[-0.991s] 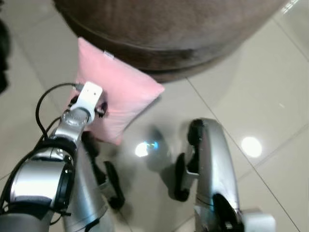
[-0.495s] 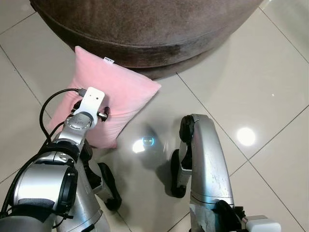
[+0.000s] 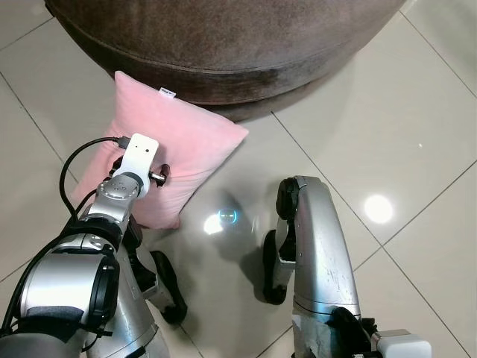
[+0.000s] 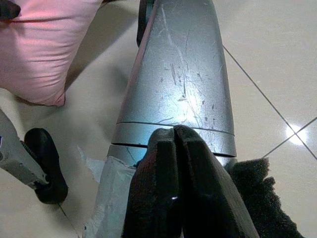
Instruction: Move the pillow to the sofa from floor
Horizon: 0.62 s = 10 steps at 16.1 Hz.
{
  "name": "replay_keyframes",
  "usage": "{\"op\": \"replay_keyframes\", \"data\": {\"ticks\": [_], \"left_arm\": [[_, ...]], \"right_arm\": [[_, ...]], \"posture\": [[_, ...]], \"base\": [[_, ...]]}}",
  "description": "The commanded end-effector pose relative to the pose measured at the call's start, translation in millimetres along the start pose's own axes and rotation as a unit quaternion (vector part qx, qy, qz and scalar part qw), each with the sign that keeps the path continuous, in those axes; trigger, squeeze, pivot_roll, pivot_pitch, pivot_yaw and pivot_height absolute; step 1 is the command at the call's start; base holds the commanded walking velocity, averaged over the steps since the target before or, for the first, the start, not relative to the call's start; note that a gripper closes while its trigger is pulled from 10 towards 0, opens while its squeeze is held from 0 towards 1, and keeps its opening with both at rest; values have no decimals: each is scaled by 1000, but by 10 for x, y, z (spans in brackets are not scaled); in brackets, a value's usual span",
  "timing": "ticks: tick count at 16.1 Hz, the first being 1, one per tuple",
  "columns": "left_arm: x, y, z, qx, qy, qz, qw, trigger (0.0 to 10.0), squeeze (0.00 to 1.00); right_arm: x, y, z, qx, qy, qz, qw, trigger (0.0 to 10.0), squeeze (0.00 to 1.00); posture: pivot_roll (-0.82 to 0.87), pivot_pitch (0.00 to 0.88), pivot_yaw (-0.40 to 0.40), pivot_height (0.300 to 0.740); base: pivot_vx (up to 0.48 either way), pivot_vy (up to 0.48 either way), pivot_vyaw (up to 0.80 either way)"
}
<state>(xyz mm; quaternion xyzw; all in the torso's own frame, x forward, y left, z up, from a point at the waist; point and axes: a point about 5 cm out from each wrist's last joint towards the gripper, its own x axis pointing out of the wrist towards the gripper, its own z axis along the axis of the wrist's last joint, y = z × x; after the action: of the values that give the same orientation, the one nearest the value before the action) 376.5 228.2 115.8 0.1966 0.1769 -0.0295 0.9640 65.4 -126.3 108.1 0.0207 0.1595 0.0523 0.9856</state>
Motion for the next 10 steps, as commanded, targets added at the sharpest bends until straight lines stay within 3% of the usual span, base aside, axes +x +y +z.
{"op": "replay_keyframes", "data": {"ticks": [1, 2, 3, 10], "left_arm": [[-33, -101, -254, -9, 42, -23, 999, 0, 1000], [-31, -91, -238, -3, 38, -19, 999, 0, 1000], [-31, -83, -236, -1, 38, -18, 999, 0, 0], [-28, -58, -191, -22, 25, -17, 999, 0, 0]], "right_arm": [[-80, -77, -394, -14, 120, -27, 992, 10000, 0], [-74, -77, -395, -14, 120, -26, 992, 10000, 0], [-70, -76, -396, -14, 120, -26, 992, 10000, 0], [-40, -67, -405, -13, 118, -27, 993, 10000, 0]], "posture": [[-556, 728, -52, 443], [-556, 726, -53, 443], [-555, 725, -51, 443], [-543, 717, -41, 443]], "base": [[0, 0, 0], [0, 0, 0], [0, 0, 0], [0, 0, 0]]}}
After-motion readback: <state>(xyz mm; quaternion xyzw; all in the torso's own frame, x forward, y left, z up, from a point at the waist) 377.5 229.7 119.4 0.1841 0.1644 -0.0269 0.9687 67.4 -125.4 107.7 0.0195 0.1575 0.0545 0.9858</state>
